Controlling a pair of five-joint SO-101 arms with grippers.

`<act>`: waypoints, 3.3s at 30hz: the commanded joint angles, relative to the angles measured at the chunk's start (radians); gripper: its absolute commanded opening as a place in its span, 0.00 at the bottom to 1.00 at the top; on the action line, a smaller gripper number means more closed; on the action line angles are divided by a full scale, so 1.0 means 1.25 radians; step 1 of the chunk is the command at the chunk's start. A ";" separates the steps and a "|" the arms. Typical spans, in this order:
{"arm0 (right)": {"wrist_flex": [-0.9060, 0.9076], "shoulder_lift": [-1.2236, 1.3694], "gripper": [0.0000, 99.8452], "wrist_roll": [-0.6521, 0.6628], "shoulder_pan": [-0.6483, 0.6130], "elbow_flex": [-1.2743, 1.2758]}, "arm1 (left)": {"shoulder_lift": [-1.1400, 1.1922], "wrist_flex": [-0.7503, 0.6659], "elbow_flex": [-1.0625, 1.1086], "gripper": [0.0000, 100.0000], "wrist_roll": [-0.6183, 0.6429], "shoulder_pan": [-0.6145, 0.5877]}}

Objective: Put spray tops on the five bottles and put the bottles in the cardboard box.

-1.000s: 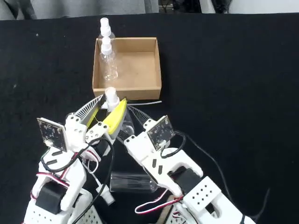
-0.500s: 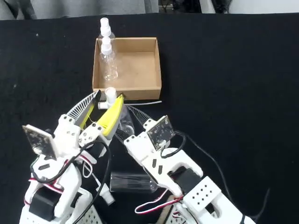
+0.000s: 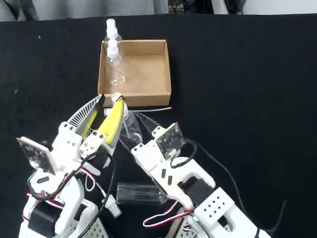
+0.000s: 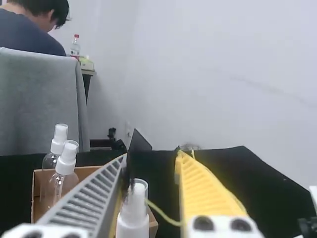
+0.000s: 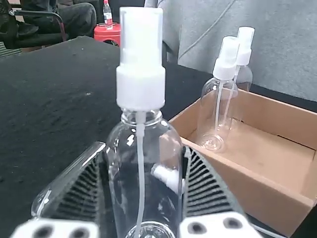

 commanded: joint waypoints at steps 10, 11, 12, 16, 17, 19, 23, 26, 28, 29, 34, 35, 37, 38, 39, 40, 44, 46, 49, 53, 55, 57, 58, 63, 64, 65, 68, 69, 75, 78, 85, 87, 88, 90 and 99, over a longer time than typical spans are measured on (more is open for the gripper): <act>-0.026 -0.015 0.01 -0.005 -0.010 -0.007 | -0.002 -0.006 -0.047 0.14 0.119 -0.168; -0.026 -0.017 0.01 -0.005 -0.010 -0.007 | -0.002 -0.006 -0.047 0.14 0.129 -0.177; -0.026 -0.018 0.01 -0.005 -0.010 -0.007 | -0.002 -0.006 -0.047 0.14 0.134 -0.188; -0.026 -0.019 0.01 -0.007 -0.010 -0.015 | -0.001 -0.006 -0.036 0.14 0.147 -0.224; -0.027 -0.019 0.01 -0.007 -0.010 -0.020 | -0.001 -0.006 -0.031 0.14 0.155 -0.230; -0.026 -0.019 0.01 -0.007 -0.014 -0.037 | -0.001 -0.018 -0.014 0.14 0.161 -0.231; -0.026 -0.020 0.01 -0.009 -0.016 -0.061 | -0.001 -0.088 0.042 0.14 0.160 -0.231; -0.026 -0.020 0.01 -0.009 -0.018 -0.078 | -0.001 -0.140 0.082 0.14 0.157 -0.231; -0.026 -0.020 0.01 -0.009 -0.027 -0.087 | 0.000 -0.164 0.100 0.14 0.157 -0.230; -0.026 -0.020 0.01 -0.009 -0.034 -0.089 | 0.000 -0.172 0.106 0.14 0.156 -0.230; -0.026 -0.021 0.01 -0.009 -0.065 -0.089 | 0.000 -0.169 0.111 0.13 0.156 -0.231; -0.026 -0.021 0.01 -0.009 -0.064 -0.089 | 0.000 -0.171 0.111 0.11 0.156 -0.230; -0.026 -0.021 0.01 -0.005 -0.063 -0.089 | 0.000 -0.172 0.111 0.06 0.156 -0.229; -0.026 -0.021 0.01 -0.004 -0.063 -0.089 | 0.000 -0.172 0.111 0.05 0.155 -0.229; -0.026 -0.021 0.01 -0.004 -0.063 -0.089 | 0.000 -0.172 0.111 0.05 0.155 -0.229; -0.026 -0.021 0.01 -0.004 -0.063 -0.089 | 0.000 -0.172 0.112 0.05 0.155 -0.229; -0.026 -0.023 0.01 -0.002 -0.063 -0.089 | 0.000 -0.173 0.122 0.05 0.155 -0.229; -0.023 -0.044 0.01 -0.002 -0.063 -0.087 | 0.000 -0.173 0.132 0.05 0.153 -0.229; -0.012 -0.111 0.01 -0.002 -0.063 -0.069 | 0.000 -0.173 0.139 0.05 0.110 -0.225; 0.042 -0.234 0.01 -0.002 -0.063 -0.036 | 0.000 -0.173 0.164 0.05 0.016 -0.182; 0.072 -0.279 0.01 -0.002 -0.063 -0.025 | -0.001 -0.173 0.171 0.05 -0.017 -0.149; 0.097 -0.317 0.01 -0.001 -0.063 -0.013 | -0.001 -0.172 0.172 0.05 -0.032 -0.122; 0.107 -0.330 0.01 -0.001 -0.063 -0.007 | -0.001 -0.172 0.172 0.05 -0.033 -0.115; 0.113 -0.341 0.01 -0.001 -0.063 0.033 | -0.001 -0.172 0.165 0.05 -0.032 -0.107; 0.113 -0.341 0.01 -0.001 -0.063 0.039 | -0.001 -0.172 0.164 0.05 -0.032 -0.106; 0.113 -0.341 0.01 -0.001 -0.063 0.044 | -0.001 -0.172 0.164 0.05 -0.032 -0.106; 0.115 -0.341 0.01 -0.001 -0.063 0.045 | -0.001 -0.172 0.164 0.05 -0.033 -0.105; 0.115 -0.341 0.01 -0.001 -0.063 0.045 | -0.001 -0.172 0.164 0.05 -0.033 -0.105; 0.115 -0.341 0.01 0.026 -0.063 0.057 | -0.001 -0.164 0.172 0.05 -0.173 0.012; 0.117 -0.339 0.01 0.055 -0.063 0.067 | -0.001 -0.123 0.166 0.05 -0.228 0.055; 0.145 -0.347 0.01 0.059 -0.063 0.067 | -0.001 -0.109 0.164 0.05 -0.234 0.067; 0.145 -0.343 0.01 0.059 -0.063 0.067 | -0.001 -0.109 0.166 0.05 -0.234 0.067; 0.145 -0.341 0.01 0.059 -0.063 0.067 | -0.001 -0.109 0.168 0.05 -0.234 0.067; 0.146 -0.341 0.01 0.059 -0.063 0.067 | -0.001 -0.109 0.169 0.05 -0.234 0.067; 0.196 -0.347 0.01 0.059 -0.061 0.067 | -0.001 -0.115 0.165 0.05 -0.231 0.028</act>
